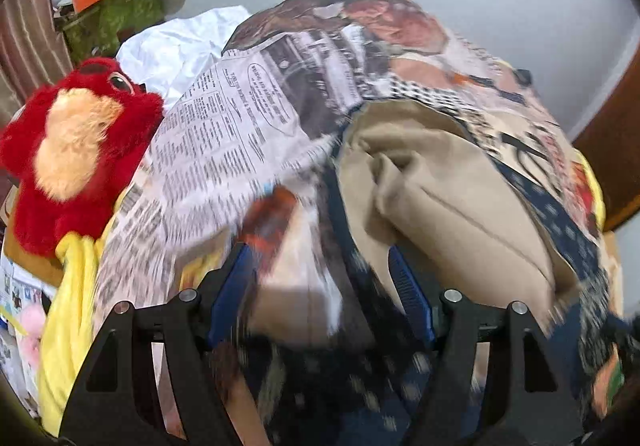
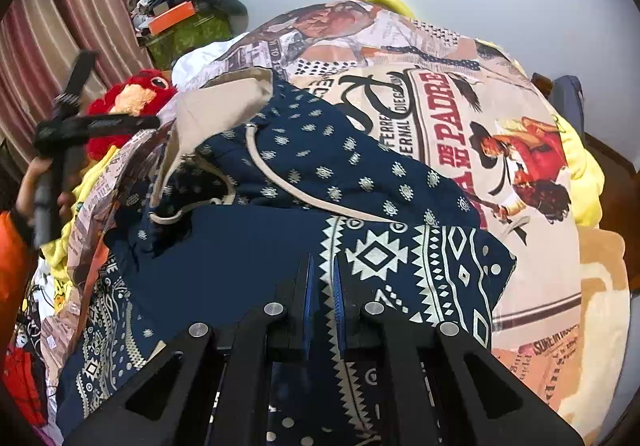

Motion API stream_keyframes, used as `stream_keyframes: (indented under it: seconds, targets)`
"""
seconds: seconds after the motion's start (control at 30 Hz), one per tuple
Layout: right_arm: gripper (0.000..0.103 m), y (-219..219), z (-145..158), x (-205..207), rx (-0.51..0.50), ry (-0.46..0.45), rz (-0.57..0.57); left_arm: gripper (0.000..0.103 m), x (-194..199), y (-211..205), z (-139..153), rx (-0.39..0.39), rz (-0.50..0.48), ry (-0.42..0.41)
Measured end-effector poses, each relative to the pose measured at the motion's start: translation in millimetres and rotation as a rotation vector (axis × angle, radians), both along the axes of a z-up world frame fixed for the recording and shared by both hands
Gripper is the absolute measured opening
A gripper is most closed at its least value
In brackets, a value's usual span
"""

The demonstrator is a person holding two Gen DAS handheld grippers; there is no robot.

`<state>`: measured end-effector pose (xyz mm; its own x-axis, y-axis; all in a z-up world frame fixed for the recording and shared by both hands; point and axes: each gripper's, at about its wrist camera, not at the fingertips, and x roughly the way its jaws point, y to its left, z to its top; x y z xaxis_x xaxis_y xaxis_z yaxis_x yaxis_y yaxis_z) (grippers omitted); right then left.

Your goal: Fold large clothes

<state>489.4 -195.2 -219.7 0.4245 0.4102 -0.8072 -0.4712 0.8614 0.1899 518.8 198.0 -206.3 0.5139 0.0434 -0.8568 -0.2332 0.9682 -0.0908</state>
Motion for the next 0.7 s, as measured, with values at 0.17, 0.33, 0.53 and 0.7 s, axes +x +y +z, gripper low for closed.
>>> stream_keyframes:
  seconds: [0.17,0.33,0.53,0.7]
  targets:
    - [0.006,-8,-14,5,0.000,0.019,-0.017,0.067,47,14,-24,-0.025,0.049,0.024]
    - [0.006,-16,-17,4,-0.003,0.017,-0.027,0.028,83,10,-38,0.082,0.104,0.065]
    - [0.006,-21,-14,-3,-0.019,0.007,-0.030,0.006,82,-23,-3,0.110,0.047,-0.015]
    - [0.006,-28,0,-15,0.002,0.007,-0.041,0.006,41,-91,70,0.140,-0.150,-0.165]
